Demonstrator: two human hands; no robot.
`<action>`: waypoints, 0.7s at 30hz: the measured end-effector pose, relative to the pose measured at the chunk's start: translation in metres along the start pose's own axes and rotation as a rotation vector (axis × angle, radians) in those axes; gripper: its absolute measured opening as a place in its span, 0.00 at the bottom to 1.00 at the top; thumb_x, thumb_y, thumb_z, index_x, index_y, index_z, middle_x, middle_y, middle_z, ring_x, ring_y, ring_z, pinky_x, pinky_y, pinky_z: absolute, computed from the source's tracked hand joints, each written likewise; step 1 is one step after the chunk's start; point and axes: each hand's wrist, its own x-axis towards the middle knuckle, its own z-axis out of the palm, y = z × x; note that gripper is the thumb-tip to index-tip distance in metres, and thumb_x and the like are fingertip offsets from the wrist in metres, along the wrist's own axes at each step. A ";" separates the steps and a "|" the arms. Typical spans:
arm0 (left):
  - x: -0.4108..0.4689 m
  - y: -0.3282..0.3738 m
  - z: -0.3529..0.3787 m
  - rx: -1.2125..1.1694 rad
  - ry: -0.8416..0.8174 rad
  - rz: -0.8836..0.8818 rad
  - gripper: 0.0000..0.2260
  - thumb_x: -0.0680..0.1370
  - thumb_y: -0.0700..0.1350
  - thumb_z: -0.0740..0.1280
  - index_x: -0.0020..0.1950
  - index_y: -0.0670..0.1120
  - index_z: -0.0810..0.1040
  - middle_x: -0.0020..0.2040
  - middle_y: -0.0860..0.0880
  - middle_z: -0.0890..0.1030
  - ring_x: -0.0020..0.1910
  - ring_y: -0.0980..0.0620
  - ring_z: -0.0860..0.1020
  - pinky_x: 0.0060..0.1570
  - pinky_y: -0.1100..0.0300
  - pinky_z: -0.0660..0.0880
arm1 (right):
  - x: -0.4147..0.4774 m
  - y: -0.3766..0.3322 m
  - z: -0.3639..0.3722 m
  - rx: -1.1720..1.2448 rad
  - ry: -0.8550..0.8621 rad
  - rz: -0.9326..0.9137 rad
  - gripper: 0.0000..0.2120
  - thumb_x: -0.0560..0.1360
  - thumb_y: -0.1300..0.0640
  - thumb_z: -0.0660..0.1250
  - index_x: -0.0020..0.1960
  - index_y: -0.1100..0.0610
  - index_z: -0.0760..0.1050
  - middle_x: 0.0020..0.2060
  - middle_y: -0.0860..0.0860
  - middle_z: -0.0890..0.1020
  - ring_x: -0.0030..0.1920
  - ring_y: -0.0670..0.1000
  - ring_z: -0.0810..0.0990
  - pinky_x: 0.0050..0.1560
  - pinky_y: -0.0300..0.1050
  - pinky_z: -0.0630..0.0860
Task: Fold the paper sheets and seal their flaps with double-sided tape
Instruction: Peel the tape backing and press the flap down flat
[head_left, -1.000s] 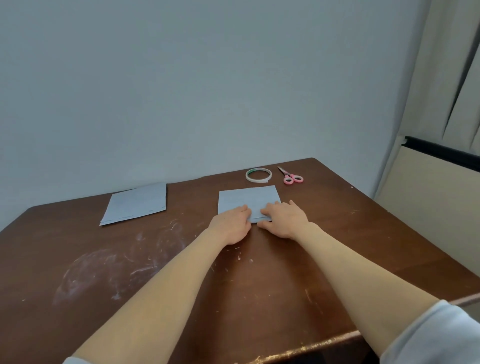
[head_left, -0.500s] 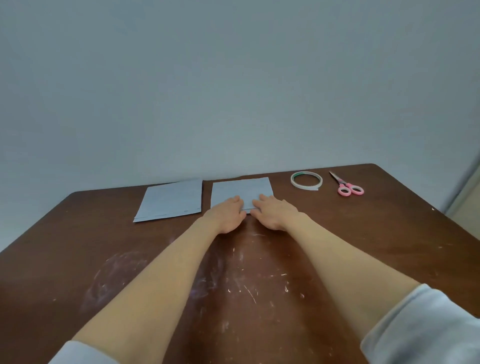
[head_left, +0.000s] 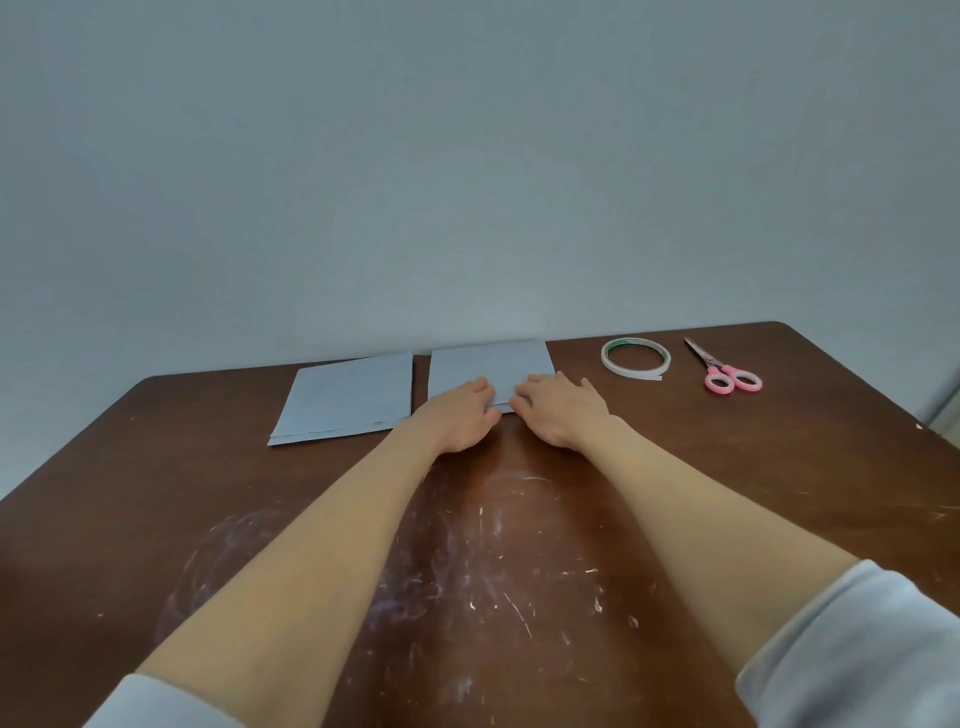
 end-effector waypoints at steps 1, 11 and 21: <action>0.000 0.000 -0.001 0.004 -0.006 0.000 0.22 0.83 0.49 0.49 0.76 0.42 0.58 0.78 0.45 0.57 0.75 0.47 0.59 0.72 0.52 0.60 | -0.001 0.000 -0.001 0.003 -0.007 0.005 0.20 0.82 0.48 0.46 0.62 0.53 0.73 0.66 0.51 0.71 0.71 0.57 0.63 0.73 0.62 0.53; 0.003 0.005 -0.011 0.006 0.014 -0.045 0.17 0.83 0.48 0.49 0.60 0.42 0.72 0.67 0.46 0.70 0.68 0.45 0.69 0.63 0.51 0.67 | -0.021 0.031 -0.014 0.066 0.173 0.084 0.24 0.81 0.50 0.55 0.77 0.52 0.58 0.78 0.52 0.55 0.77 0.54 0.52 0.75 0.56 0.53; 0.064 0.132 0.000 -0.015 0.194 0.239 0.24 0.81 0.43 0.55 0.78 0.50 0.56 0.79 0.50 0.53 0.77 0.49 0.55 0.73 0.53 0.58 | -0.050 0.138 -0.035 0.115 0.285 0.643 0.25 0.80 0.56 0.55 0.77 0.53 0.58 0.77 0.59 0.53 0.77 0.60 0.52 0.74 0.57 0.56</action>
